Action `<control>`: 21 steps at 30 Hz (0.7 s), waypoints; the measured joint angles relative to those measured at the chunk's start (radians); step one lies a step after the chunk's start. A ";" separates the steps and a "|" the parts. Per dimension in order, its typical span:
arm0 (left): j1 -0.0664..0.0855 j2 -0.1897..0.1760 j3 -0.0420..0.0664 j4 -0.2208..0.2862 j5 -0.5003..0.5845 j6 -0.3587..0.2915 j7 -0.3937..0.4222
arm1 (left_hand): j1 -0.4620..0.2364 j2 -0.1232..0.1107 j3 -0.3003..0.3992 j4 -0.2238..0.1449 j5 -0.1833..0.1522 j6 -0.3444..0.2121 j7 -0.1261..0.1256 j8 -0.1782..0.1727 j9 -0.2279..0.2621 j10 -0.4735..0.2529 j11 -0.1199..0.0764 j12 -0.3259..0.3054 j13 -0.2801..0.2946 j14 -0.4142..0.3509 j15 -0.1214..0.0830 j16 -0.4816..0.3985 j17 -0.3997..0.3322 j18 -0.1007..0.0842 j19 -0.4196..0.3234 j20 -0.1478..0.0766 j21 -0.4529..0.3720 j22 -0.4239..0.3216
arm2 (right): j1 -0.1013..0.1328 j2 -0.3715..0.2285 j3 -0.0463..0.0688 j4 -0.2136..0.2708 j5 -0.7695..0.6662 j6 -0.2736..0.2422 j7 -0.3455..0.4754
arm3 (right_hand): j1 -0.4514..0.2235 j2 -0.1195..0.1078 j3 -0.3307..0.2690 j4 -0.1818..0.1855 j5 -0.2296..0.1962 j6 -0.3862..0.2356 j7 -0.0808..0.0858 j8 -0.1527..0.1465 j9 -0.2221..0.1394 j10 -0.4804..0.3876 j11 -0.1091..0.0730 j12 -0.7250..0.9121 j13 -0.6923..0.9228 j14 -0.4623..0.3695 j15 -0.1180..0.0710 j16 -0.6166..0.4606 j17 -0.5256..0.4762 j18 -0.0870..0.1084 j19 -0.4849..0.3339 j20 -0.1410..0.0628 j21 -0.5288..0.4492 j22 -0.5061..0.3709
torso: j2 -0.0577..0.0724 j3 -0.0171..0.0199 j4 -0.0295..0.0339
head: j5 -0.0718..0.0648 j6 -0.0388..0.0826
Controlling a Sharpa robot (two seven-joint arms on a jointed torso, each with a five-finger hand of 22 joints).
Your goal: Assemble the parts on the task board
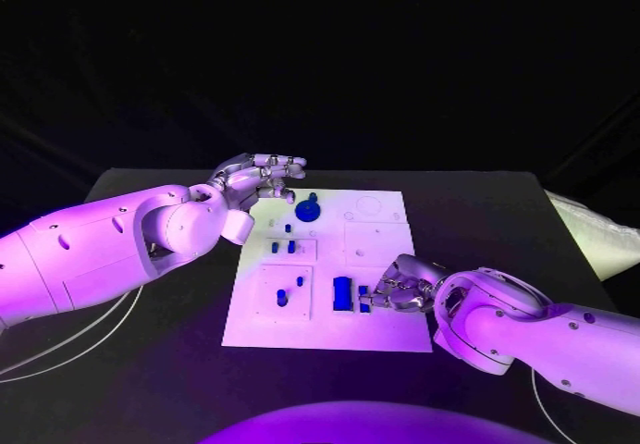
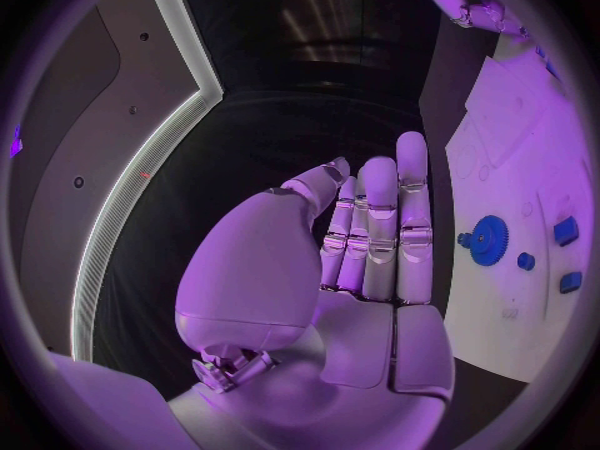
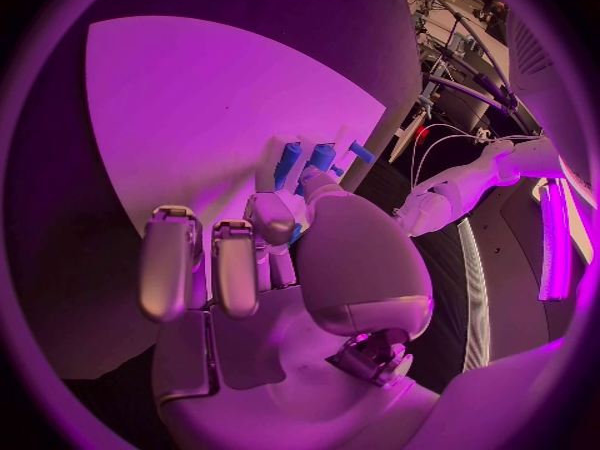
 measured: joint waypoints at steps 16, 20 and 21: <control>0.000 0.000 0.000 -0.003 0.000 0.001 -0.001 | 0.000 0.000 0.000 0.000 0.000 0.000 0.000 0.000 0.000 0.000 0.000 0.000 0.000 0.000 0.000 0.000 0.000 0.000 0.000 0.000 0.000 0.000 | -0.003 0.026 0.000 -0.034 -0.032 0.032 0.029 | 0.096 0.031 -0.017 -0.066 -0.112 0.000 0.000 0.001 0.008 0.000 0.000 -0.004 0.003 0.000 0.000 0.000 0.001 0.000 0.000 0.000 0.000 -0.001 | -0.001 0.0022 -0.0006 | -0.007 0.004; 0.000 0.001 0.000 -0.005 0.000 0.002 -0.001 | 0.000 0.000 0.000 0.000 0.000 -0.003 0.003 0.000 0.000 0.000 0.000 0.000 0.000 0.000 0.000 0.000 0.000 0.000 0.000 0.000 0.000 0.000 | -0.004 0.034 0.002 -0.045 -0.039 0.034 0.028 | 0.100 0.036 -0.017 -0.066 -0.112 0.001 -0.001 0.006 0.010 0.000 0.000 -0.004 0.004 0.000 0.000 0.000 0.001 0.000 0.000 0.000 0.000 -0.001 | -0.001 0.0020 0.0006 | -0.007 0.004; 0.000 0.001 0.000 -0.005 0.000 0.002 -0.001 | 0.000 0.000 0.000 0.000 0.000 -0.004 0.004 0.000 0.000 0.000 0.000 0.000 0.000 0.000 0.000 0.000 0.000 0.000 0.000 0.000 0.000 0.000 | -0.004 0.034 0.002 -0.047 -0.040 0.034 0.028 | 0.101 0.037 -0.015 -0.068 -0.112 0.002 -0.002 0.006 0.010 0.000 0.000 -0.004 0.004 0.000 0.000 0.000 0.001 0.000 0.000 0.000 0.000 -0.001 | -0.001 0.0020 0.0006 | -0.007 0.003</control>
